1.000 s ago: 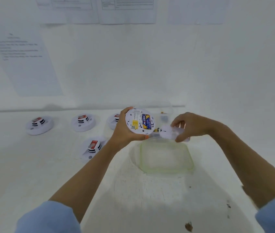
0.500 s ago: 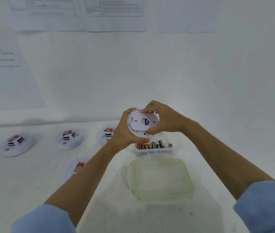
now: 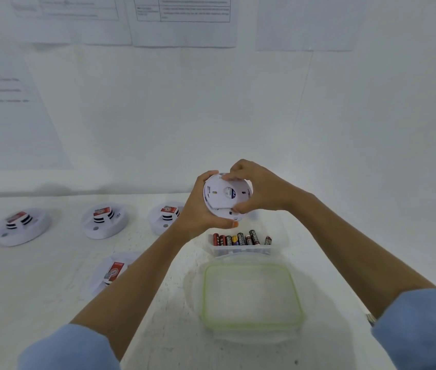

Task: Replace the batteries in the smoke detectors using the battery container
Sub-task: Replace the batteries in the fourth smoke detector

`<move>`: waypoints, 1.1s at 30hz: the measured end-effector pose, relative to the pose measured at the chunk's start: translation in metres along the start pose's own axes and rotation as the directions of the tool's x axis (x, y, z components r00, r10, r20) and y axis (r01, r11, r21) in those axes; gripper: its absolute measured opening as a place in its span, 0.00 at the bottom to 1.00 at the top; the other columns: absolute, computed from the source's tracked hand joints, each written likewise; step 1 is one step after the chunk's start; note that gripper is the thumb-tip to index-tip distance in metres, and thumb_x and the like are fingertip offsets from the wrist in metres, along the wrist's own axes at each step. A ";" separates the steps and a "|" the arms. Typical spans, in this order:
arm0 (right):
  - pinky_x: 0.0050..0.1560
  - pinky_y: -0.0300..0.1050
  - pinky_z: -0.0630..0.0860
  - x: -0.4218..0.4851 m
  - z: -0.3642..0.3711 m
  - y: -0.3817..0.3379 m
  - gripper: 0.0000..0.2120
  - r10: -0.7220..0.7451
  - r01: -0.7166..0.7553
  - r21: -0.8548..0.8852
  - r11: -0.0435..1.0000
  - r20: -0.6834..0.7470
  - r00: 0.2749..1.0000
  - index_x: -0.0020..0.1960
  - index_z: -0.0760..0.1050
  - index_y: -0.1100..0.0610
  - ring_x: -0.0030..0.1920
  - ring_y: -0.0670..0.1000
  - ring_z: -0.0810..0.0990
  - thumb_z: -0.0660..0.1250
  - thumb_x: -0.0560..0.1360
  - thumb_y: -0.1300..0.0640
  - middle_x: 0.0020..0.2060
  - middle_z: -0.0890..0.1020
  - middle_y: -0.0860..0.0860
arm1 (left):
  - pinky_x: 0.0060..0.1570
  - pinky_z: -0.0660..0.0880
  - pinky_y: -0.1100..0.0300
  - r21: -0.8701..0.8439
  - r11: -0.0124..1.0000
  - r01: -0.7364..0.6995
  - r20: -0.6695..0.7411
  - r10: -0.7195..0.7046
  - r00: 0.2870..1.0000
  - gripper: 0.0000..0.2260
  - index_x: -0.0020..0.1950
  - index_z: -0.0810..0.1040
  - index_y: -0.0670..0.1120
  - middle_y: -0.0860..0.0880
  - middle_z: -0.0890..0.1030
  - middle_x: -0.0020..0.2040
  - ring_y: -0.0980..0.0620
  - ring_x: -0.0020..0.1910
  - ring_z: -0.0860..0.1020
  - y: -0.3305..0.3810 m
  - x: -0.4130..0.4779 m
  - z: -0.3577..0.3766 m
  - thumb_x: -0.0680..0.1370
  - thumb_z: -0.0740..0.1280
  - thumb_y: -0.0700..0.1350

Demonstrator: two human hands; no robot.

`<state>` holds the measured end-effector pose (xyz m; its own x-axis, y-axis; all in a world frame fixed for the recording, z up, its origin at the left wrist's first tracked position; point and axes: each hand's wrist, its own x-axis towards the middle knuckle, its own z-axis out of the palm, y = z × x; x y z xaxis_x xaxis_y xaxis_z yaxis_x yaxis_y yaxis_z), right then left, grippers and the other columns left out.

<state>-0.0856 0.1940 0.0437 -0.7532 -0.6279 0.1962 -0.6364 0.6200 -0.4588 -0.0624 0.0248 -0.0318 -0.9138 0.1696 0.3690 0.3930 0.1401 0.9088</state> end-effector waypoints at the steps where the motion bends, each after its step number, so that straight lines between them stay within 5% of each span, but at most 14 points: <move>1: 0.47 0.28 0.64 0.001 0.000 0.001 0.31 -0.002 0.002 -0.001 1.000 0.006 1.000 0.65 0.72 0.56 0.51 0.45 0.66 0.76 0.64 0.58 0.48 0.67 0.47 | 0.49 0.74 0.68 -0.004 1.000 0.003 0.000 -0.003 1.000 0.46 0.67 0.61 0.45 0.53 0.71 0.60 0.63 0.56 0.74 -0.001 0.000 0.000 0.52 0.78 0.45; 7: 0.50 0.34 0.66 0.002 0.001 0.002 0.32 0.000 0.001 -0.019 1.000 0.024 1.000 0.66 0.71 0.55 0.52 0.46 0.66 0.76 0.65 0.56 0.49 0.67 0.47 | 0.48 0.75 0.68 0.006 1.000 0.018 0.001 -0.018 1.000 0.46 0.68 0.61 0.44 0.52 0.71 0.60 0.64 0.55 0.74 -0.005 0.001 0.000 0.54 0.79 0.39; 11: 0.55 0.42 0.70 0.001 0.002 0.001 0.32 0.000 0.001 -0.027 1.000 0.030 1.000 0.66 0.71 0.55 0.52 0.47 0.67 0.77 0.64 0.57 0.50 0.67 0.48 | 0.52 0.76 0.63 0.002 1.000 0.028 0.000 -0.028 1.000 0.47 0.68 0.61 0.46 0.51 0.71 0.62 0.58 0.58 0.74 -0.005 0.002 0.000 0.53 0.79 0.45; 18: 0.47 0.34 0.66 0.001 0.001 0.003 0.32 0.008 -0.006 -0.043 0.999 0.039 0.999 0.67 0.69 0.54 0.52 0.46 0.66 0.76 0.66 0.55 0.51 0.66 0.48 | 0.51 0.76 0.63 0.010 0.999 0.043 0.014 -0.043 0.999 0.47 0.68 0.61 0.46 0.51 0.71 0.62 0.58 0.58 0.74 -0.006 0.005 0.000 0.53 0.80 0.41; 29: 0.52 0.31 0.65 0.001 0.011 0.017 0.27 -0.016 0.015 0.011 1.000 0.014 1.000 0.66 0.71 0.55 0.54 0.47 0.65 0.74 0.69 0.54 0.51 0.66 0.48 | 0.52 0.76 0.63 0.013 1.000 0.023 -0.022 -0.023 0.999 0.47 0.68 0.62 0.44 0.50 0.71 0.62 0.60 0.57 0.74 -0.006 0.005 0.002 0.52 0.79 0.45; 33: 0.57 0.37 0.64 -0.002 0.019 0.021 0.28 0.005 -0.003 0.081 0.997 -0.021 1.000 0.67 0.71 0.57 0.56 0.50 0.65 0.73 0.69 0.56 0.52 0.66 0.51 | 0.48 0.74 0.70 0.004 1.000 0.004 -0.068 -0.004 0.998 0.43 0.65 0.62 0.45 0.55 0.72 0.57 0.68 0.52 0.74 -0.006 0.005 0.008 0.53 0.78 0.36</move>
<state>-0.0946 0.1992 0.0169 -0.7596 -0.6150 0.2116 -0.6183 0.5818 -0.5284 -0.0682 0.0330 -0.0372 -0.9202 0.1023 0.3778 0.3896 0.1445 0.9096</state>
